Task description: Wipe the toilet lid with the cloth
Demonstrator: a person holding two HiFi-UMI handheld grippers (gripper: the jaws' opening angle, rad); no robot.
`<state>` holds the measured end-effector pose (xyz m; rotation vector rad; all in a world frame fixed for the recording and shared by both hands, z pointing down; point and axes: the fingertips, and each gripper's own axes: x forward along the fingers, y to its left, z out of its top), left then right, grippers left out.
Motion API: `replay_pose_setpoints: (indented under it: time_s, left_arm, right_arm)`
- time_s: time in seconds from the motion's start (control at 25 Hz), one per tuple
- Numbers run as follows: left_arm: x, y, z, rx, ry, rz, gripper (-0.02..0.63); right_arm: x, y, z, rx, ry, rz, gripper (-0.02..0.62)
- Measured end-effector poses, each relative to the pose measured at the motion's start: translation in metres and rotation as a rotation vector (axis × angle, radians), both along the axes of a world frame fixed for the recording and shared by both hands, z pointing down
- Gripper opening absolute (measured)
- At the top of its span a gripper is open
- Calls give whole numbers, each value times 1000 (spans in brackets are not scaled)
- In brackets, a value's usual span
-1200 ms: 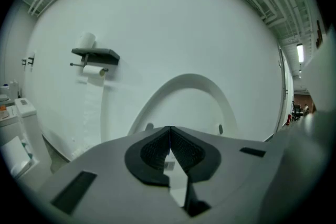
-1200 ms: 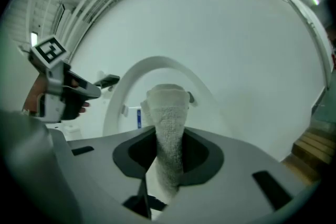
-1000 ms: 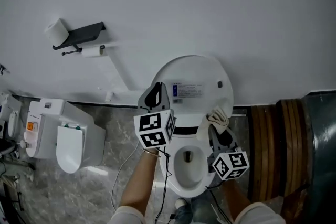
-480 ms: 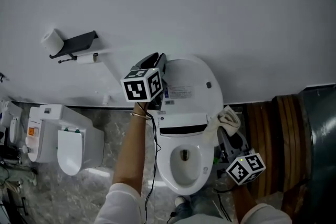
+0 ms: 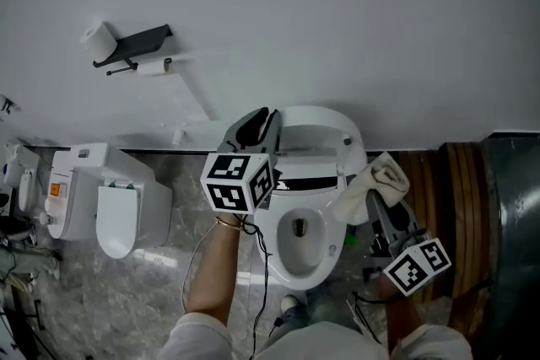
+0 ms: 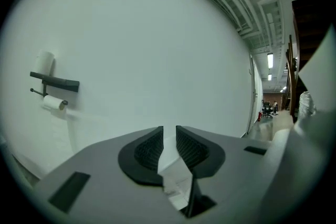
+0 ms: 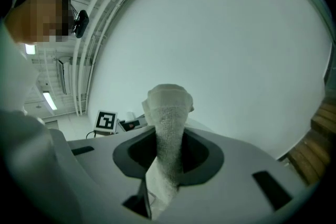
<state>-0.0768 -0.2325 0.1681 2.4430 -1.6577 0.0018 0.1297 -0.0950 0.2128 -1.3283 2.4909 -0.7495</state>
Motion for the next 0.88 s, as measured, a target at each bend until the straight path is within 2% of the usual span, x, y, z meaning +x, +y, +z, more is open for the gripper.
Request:
replay_pose_setpoints:
  time_s: [0.2,0.44,0.88]
  left_arm:
    - [15,92,20,-27,12,34,86]
    - [30,201,69,-47,73,39,86]
    - [39,317,159,-69,152,13,84]
  right_arm:
    - [5,48,-26,26,11,32,94]
    - [9,127,-20,-25,-9,59,94]
    - [48,221,9,-98,47,146,94]
